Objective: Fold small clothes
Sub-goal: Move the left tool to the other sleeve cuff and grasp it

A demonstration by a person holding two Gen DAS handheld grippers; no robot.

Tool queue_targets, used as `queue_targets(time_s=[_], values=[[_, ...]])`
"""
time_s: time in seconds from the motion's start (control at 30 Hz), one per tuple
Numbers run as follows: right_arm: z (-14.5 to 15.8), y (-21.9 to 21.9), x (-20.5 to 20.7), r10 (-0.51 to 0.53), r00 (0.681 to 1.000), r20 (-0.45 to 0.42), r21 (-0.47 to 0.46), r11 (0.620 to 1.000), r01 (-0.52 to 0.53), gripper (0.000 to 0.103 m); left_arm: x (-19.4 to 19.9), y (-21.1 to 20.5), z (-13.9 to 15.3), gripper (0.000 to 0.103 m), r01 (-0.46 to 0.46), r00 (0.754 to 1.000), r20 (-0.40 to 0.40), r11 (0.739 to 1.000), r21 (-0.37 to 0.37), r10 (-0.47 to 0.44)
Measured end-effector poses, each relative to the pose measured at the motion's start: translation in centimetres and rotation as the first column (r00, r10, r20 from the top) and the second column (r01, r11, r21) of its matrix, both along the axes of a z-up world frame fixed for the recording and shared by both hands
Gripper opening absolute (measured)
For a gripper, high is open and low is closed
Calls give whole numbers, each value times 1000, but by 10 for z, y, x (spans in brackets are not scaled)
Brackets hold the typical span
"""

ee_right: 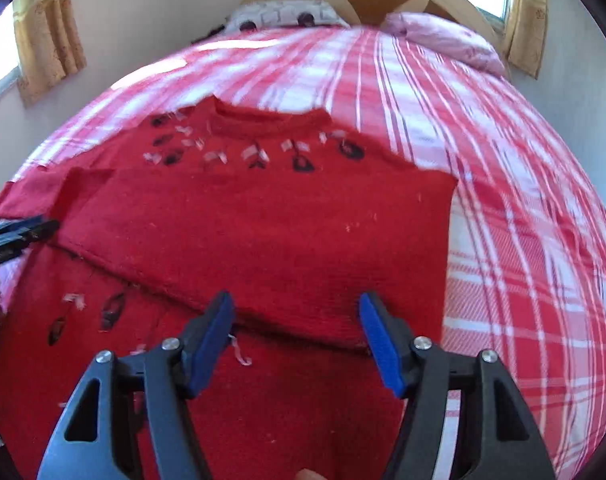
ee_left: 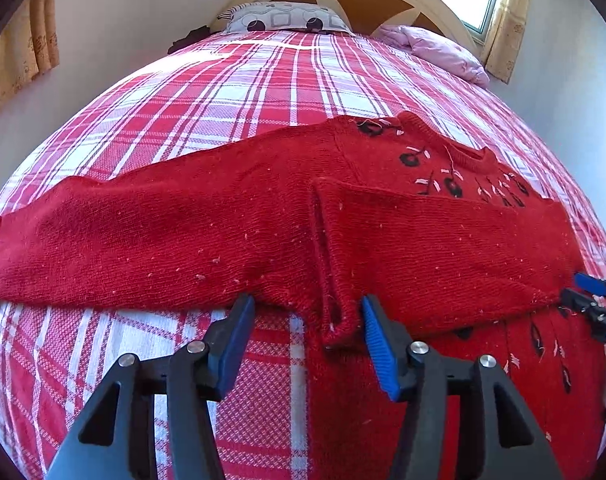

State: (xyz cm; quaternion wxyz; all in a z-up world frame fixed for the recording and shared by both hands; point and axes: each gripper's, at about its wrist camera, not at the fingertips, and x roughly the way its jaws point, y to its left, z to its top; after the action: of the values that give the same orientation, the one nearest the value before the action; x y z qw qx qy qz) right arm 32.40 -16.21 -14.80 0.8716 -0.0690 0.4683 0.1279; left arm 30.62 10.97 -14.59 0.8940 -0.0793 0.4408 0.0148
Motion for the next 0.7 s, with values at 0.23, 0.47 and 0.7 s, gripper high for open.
queue_targets(time_s=[0.23,0.47,0.7], values=[[-1,2,-9,9,1000,24,-24,1000,-8,69,-24,10,24,58,-13,996,89,999,29,11],[-1,11,-12,-2,999,38,-70,998,4,72,-21,27,4,62,-76,997,16,997,13,76],[2,27,-17,21,999,43,-75,997,-17,80,-26,31,5,62,-67,998,-5,996,56,67]])
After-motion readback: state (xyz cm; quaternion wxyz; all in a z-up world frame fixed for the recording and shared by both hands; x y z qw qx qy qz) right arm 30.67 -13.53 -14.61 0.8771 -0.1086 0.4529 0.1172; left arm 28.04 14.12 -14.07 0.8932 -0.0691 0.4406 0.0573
